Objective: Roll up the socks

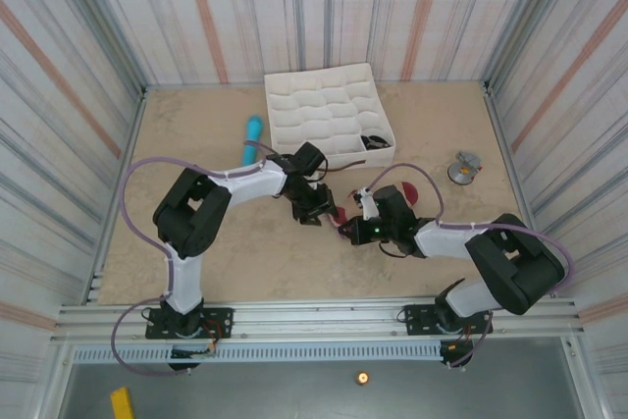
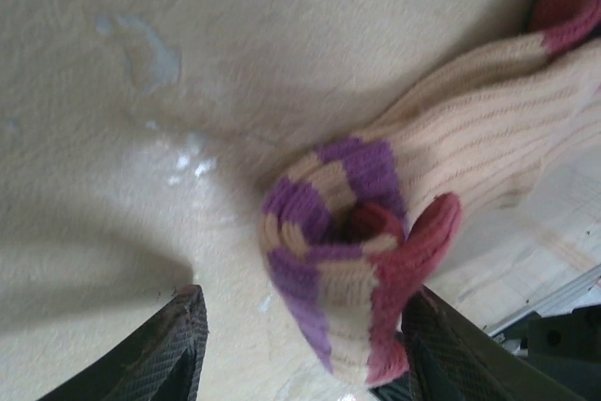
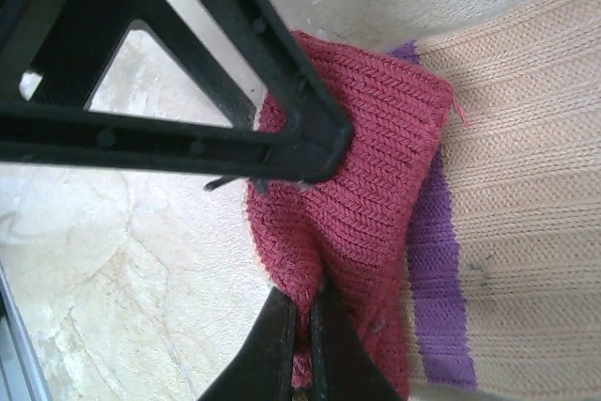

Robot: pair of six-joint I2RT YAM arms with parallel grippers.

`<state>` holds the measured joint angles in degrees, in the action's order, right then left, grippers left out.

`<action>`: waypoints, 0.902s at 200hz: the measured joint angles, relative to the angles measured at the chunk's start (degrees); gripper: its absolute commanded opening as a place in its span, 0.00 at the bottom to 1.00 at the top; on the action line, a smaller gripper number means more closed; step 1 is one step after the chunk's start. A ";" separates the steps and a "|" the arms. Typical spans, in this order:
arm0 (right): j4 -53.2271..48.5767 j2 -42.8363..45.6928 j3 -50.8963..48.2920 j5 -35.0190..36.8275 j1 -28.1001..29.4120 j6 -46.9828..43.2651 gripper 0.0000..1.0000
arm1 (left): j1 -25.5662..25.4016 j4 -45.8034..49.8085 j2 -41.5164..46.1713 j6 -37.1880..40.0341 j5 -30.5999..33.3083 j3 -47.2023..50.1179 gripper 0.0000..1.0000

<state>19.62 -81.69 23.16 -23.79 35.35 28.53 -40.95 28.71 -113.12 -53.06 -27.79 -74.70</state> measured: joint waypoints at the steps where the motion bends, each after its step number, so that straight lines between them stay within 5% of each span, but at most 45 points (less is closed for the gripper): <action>1: 0.00 0.00 0.00 0.02 0.02 -0.04 0.00 | 0.00 -0.02 -0.02 -0.04 0.02 0.00 0.56; 44: -0.02 0.09 0.00 0.20 0.07 -0.68 0.00 | 0.00 -0.72 -0.81 -1.25 0.28 -0.42 0.45; 127: -0.26 2.05 0.00 0.17 -0.13 -0.70 0.00 | 0.94 -2.23 -1.44 -1.38 -1.05 -0.17 0.04; 180: -0.42 2.21 0.00 -0.09 -0.57 -0.68 0.00 | 2.14 1.81 -1.07 1.97 -2.10 -0.26 0.03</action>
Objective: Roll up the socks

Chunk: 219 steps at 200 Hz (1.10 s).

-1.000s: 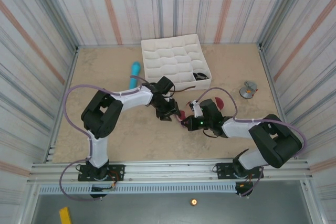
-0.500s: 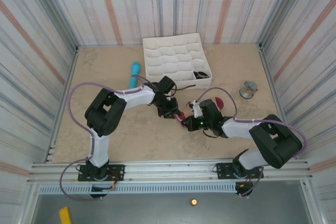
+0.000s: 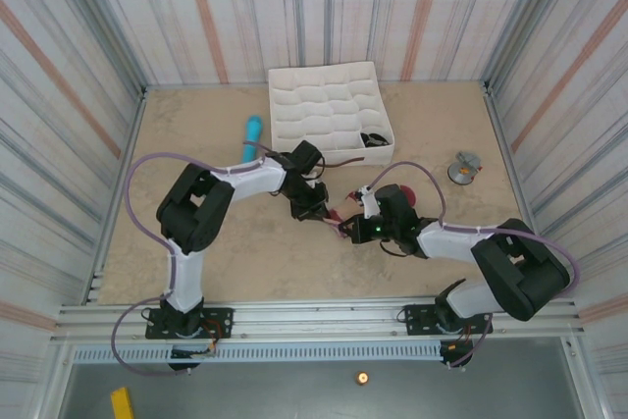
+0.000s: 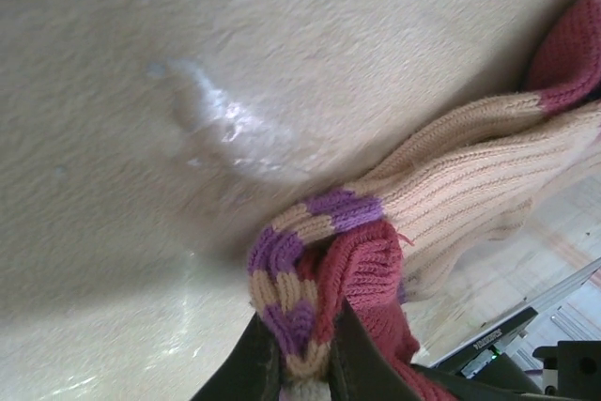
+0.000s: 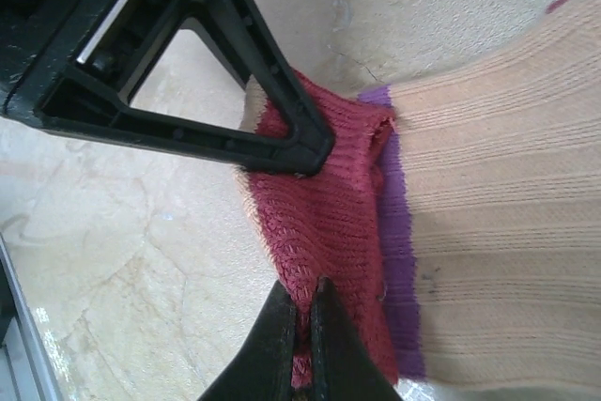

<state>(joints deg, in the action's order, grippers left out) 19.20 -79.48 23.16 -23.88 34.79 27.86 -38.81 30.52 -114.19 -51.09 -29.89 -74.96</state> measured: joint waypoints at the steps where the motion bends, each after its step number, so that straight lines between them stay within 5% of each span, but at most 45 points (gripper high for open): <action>1: 0.00 -0.07 0.00 0.00 0.02 0.00 0.00 | 0.02 0.00 0.07 -0.04 0.00 0.09 0.03; 107: 1.11 -5.35 3.58 1.60 4.22 1.70 0.00 | 2.60 -14.34 10.49 -11.91 1.49 17.00 0.02; 142: 1.14 -8.07 5.27 1.07 3.43 2.01 0.00 | 2.60 -16.48 11.91 -15.28 3.93 18.64 0.23; 159: 1.09 -9.18 5.97 0.87 2.78 2.27 0.00 | 2.60 -16.79 12.11 -16.55 5.79 18.69 0.46; 219: 1.60 -10.78 6.54 0.09 0.85 4.52 0.00 | 2.93 -16.92 16.52 -18.36 12.37 20.20 0.80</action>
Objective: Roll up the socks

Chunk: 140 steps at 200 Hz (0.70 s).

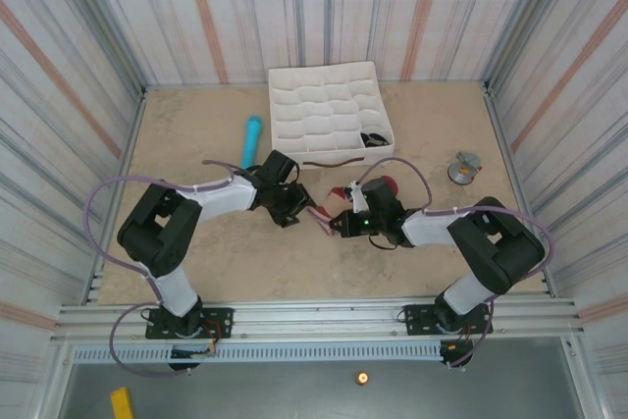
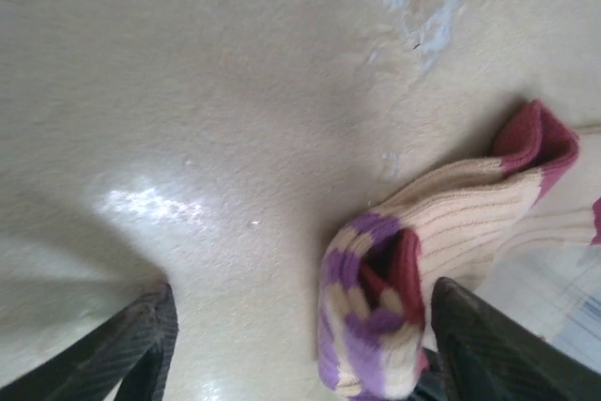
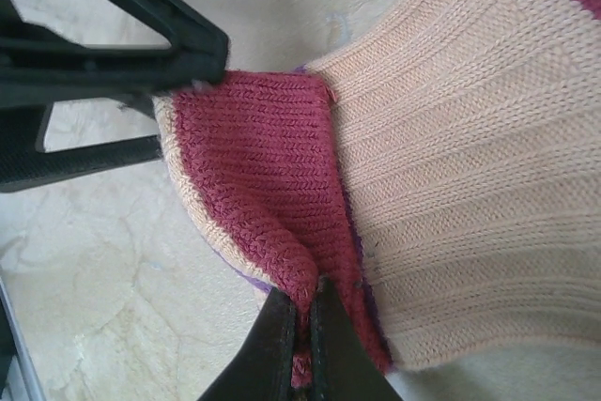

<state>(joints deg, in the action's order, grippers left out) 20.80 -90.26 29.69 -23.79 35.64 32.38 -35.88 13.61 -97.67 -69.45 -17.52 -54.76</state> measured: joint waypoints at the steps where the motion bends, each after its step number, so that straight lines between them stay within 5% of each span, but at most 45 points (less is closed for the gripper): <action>1: 0.00 -0.02 0.02 -0.02 -0.04 0.04 0.00 | -0.02 0.00 0.15 0.04 0.11 0.07 0.80; 47: 1.44 -3.19 1.70 -2.71 -3.21 2.14 0.00 | -1.36 0.20 7.06 3.85 4.15 1.20 0.77; 140: 2.10 -5.90 3.13 -7.19 -6.12 8.66 0.00 | -3.76 -0.61 0.90 8.13 2.56 1.51 0.57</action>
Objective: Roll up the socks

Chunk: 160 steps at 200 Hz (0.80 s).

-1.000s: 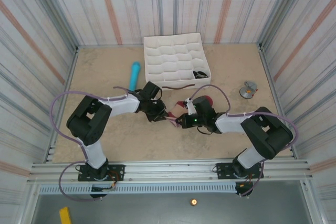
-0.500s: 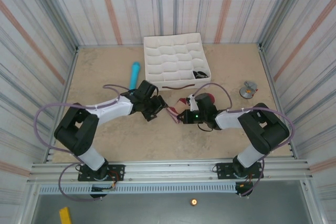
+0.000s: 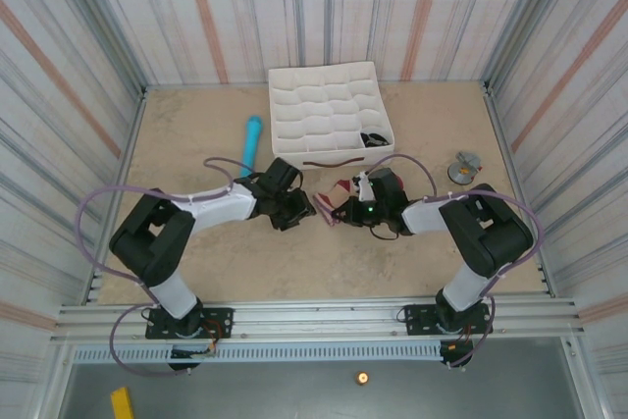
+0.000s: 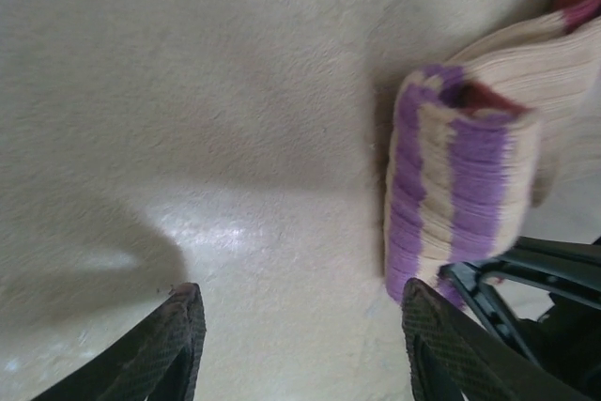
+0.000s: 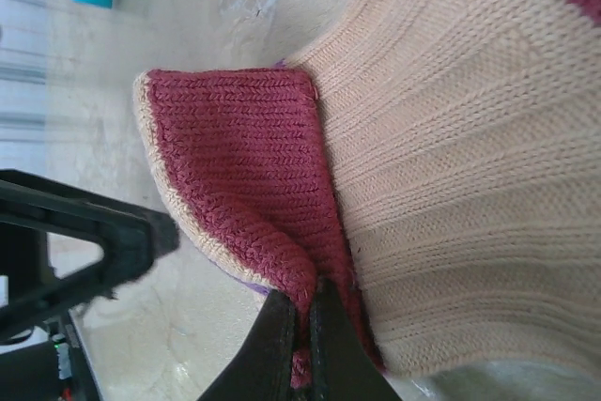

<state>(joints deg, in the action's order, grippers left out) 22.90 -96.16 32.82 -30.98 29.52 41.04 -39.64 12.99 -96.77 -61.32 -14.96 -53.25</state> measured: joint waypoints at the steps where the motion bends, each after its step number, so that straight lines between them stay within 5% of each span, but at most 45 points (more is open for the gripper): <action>1: 0.02 -0.02 0.00 -0.04 -0.02 0.07 0.00 | -0.02 -0.02 -0.11 0.02 -0.02 -0.07 0.57; 160: 4.57 -2.73 -0.83 -5.90 -3.56 3.82 0.00 | -0.61 -5.68 -7.85 0.00 1.14 -6.23 0.49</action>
<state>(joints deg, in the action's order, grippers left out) 27.46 -98.89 31.99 -36.88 25.96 44.86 -40.25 7.31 -104.62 -61.32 -13.82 -59.48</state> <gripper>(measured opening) 0.060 0.493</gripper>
